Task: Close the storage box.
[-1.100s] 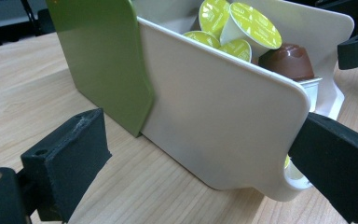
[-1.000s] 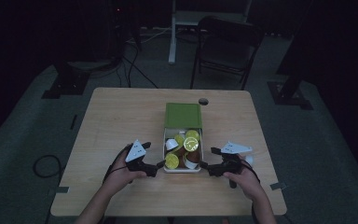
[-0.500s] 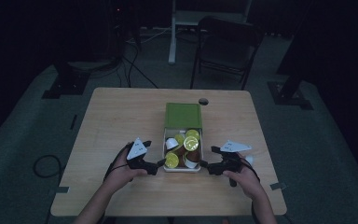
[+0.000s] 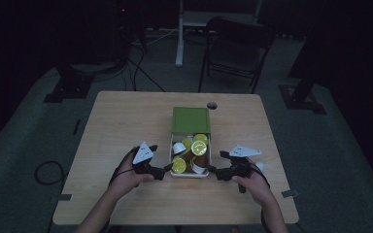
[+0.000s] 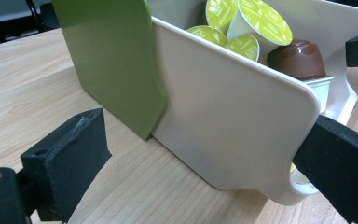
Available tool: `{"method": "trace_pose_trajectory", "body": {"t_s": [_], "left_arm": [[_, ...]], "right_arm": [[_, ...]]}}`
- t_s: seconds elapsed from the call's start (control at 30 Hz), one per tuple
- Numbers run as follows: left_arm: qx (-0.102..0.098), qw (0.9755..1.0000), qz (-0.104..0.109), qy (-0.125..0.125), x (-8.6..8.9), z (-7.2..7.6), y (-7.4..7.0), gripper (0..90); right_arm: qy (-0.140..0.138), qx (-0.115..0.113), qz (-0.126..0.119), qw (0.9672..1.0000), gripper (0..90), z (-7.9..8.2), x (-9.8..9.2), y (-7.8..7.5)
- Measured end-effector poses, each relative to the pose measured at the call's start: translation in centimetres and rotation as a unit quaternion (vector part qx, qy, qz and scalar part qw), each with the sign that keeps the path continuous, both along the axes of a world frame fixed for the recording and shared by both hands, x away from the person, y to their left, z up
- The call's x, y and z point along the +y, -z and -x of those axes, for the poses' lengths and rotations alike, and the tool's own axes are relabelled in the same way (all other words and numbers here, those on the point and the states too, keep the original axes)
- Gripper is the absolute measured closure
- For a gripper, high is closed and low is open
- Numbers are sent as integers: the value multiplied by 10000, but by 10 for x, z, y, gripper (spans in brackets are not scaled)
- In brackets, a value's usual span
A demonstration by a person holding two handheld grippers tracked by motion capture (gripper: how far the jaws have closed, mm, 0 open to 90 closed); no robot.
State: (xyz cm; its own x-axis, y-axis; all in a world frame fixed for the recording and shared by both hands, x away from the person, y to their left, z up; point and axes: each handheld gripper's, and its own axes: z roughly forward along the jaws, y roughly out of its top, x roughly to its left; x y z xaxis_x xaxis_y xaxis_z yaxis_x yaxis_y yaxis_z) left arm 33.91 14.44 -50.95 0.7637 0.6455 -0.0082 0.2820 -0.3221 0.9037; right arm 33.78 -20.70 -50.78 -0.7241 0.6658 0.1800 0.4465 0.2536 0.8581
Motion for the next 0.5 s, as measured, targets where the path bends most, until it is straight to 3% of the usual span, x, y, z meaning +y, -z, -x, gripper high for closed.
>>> {"method": "trace_pose_trajectory", "body": {"t_s": [0.5], "left_arm": [[44, 10000, -6, -50, 0, -6, 0, 49]], "right_arm": [[63, 9, 30, 10000, 121, -4, 2, -1]]}}
